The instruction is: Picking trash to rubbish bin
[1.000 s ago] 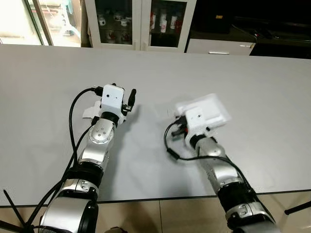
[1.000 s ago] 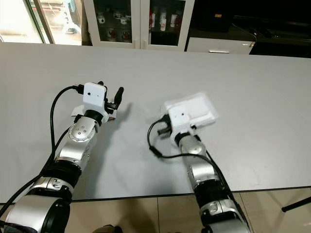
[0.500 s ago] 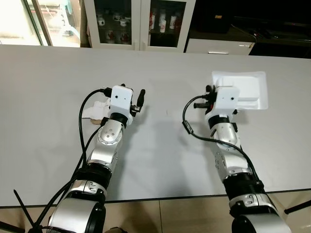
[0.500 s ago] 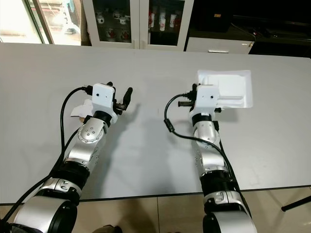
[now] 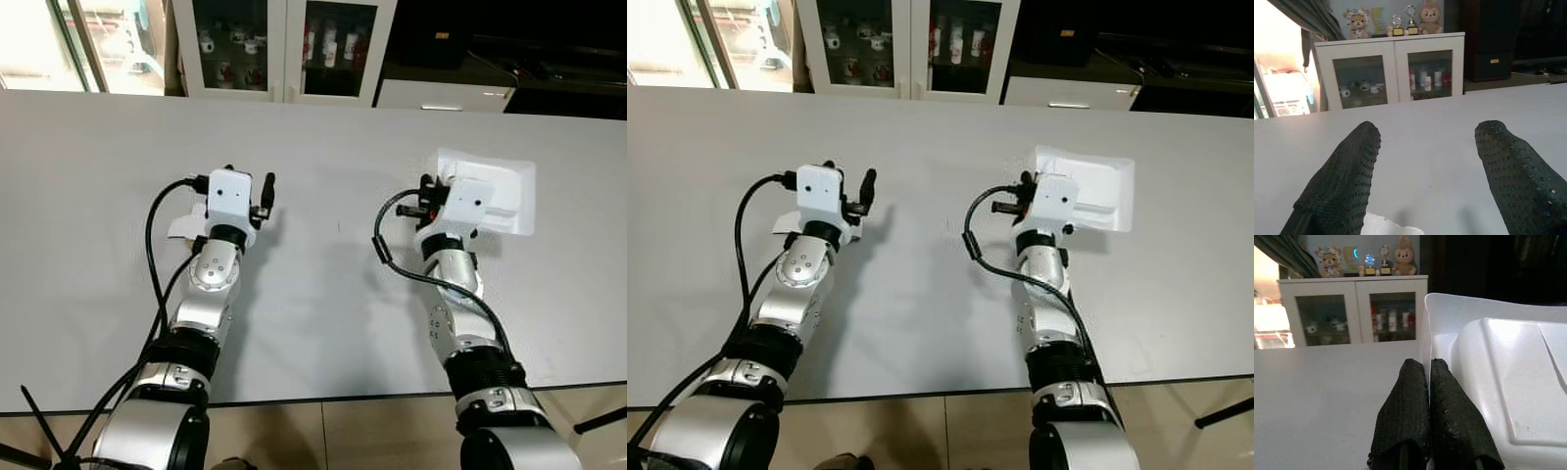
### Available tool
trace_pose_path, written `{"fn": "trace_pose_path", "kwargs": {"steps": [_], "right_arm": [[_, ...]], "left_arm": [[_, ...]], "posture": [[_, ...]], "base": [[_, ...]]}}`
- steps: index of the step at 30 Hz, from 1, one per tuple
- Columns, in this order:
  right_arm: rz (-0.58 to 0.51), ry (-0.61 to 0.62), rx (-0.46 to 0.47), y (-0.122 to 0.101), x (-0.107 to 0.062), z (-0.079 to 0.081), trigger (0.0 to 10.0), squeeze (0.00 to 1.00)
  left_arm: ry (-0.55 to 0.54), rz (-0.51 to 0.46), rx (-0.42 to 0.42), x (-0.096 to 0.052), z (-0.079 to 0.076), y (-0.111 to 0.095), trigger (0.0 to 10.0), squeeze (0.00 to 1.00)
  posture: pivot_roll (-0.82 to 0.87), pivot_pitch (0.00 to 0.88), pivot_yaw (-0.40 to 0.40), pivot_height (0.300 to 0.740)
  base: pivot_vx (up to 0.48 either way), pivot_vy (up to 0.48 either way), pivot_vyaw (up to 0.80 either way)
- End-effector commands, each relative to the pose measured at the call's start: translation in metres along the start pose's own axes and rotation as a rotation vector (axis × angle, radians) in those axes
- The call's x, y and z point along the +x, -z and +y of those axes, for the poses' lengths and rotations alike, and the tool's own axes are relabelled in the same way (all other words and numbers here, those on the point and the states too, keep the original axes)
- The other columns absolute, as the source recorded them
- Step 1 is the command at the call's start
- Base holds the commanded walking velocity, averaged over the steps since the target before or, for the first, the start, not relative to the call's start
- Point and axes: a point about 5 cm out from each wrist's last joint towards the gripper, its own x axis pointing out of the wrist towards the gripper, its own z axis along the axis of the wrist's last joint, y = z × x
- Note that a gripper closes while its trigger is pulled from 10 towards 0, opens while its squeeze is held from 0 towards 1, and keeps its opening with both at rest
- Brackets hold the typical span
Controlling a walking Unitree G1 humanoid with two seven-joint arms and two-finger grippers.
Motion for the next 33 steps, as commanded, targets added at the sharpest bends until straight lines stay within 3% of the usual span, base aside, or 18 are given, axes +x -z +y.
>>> {"fn": "trace_pose_path", "kwargs": {"steps": [1, 14, 33], "right_arm": [[-0.031, 0.014, 0.049, -0.006, 0.002, -0.004, 10.0, 0.0], [-0.035, 0.049, 0.059, -0.006, 0.003, -0.019, 10.0, 0.0], [-0.012, 0.021, 0.05, 0.0, 0.003, -0.008, 10.0, 0.0]], "left_arm": [[-0.012, -0.016, 0.003, 0.002, 0.0, -0.005, 10.0, 0.0], [-0.042, -0.014, -0.01, 0.001, 0.004, -0.003, 10.0, 0.0], [-0.027, -0.013, -0.02, -0.001, 0.002, -0.001, 10.0, 0.0]], "posture": [[-0.03, 0.028, -0.077, 0.74], [-0.03, 0.0, -0.079, 0.74], [-0.02, 0.0, -0.075, 0.74]], "base": [[0.0, 0.0, 0.0], [0.0, 0.0, 0.0], [-0.065, 0.0, 0.0]]}}
